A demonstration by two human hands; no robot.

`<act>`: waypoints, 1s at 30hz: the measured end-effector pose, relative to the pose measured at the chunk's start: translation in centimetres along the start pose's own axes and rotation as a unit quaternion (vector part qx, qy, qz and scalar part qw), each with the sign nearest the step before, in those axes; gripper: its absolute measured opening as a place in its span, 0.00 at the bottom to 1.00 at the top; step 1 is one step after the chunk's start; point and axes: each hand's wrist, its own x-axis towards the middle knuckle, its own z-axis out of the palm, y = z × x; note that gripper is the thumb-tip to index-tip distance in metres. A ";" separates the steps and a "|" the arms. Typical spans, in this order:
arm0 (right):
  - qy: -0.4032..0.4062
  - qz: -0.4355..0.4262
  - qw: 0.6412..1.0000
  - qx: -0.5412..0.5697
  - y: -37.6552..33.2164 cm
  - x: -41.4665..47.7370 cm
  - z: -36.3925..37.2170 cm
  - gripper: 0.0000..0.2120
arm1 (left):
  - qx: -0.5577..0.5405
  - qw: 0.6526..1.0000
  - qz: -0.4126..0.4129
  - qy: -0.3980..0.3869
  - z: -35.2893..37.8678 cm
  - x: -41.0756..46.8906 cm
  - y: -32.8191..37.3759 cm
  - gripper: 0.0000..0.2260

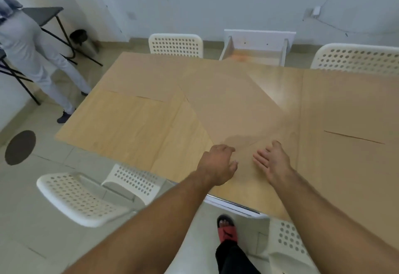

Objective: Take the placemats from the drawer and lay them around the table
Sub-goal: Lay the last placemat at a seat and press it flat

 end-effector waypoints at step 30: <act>0.223 -0.071 0.965 -0.117 -0.1 3.2 5.6 0.20 | 0.149 0.974 0.168 0.003 0.2 13.5 -1.8 0.31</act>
